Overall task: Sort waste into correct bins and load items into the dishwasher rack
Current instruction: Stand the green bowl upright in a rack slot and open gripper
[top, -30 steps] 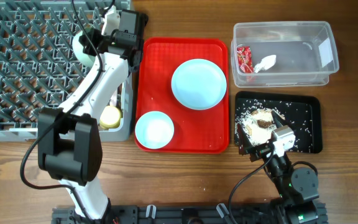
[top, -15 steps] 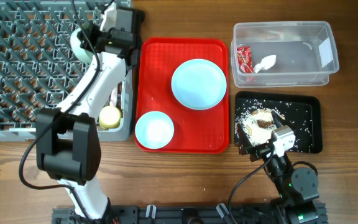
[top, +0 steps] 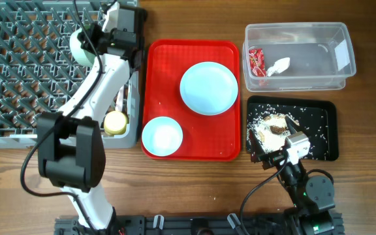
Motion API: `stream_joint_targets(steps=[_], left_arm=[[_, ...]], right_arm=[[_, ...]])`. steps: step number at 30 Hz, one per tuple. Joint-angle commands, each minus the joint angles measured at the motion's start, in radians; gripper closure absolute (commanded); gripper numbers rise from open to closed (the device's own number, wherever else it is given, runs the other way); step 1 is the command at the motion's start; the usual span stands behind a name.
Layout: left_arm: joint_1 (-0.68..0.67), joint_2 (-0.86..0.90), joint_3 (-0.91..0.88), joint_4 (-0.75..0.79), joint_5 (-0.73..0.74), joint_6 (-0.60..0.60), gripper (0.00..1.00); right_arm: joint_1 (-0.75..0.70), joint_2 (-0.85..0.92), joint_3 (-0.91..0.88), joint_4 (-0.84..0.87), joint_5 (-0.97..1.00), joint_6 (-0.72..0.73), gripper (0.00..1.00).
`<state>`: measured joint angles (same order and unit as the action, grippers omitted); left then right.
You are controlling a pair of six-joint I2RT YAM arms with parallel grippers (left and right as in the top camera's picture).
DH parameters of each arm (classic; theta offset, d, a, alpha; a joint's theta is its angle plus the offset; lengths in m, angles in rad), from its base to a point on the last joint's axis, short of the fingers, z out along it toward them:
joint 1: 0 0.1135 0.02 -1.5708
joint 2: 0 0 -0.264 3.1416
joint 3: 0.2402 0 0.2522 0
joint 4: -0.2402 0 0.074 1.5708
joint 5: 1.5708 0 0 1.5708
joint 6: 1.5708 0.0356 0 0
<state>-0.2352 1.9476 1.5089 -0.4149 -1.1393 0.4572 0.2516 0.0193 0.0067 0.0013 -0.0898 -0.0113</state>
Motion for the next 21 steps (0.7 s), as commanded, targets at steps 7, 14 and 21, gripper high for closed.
stream_joint_targets(steps=[7, 14, 21], left_arm=[[-0.046, 0.055, -0.005, -0.007, -0.026, -0.043, 0.96], [-0.083, 0.055, -0.005, -0.008, -0.025, -0.043, 0.96], [-0.102, 0.055, -0.005, -0.008, -0.032, -0.043, 0.91]], right_arm=[[-0.005, -0.014, -0.002, 0.006, -0.015, 0.014, 0.00], [-0.005, -0.014, -0.002, 0.006, -0.016, 0.014, 0.00], [-0.005, -0.014, -0.002, 0.006, -0.016, 0.014, 0.00]])
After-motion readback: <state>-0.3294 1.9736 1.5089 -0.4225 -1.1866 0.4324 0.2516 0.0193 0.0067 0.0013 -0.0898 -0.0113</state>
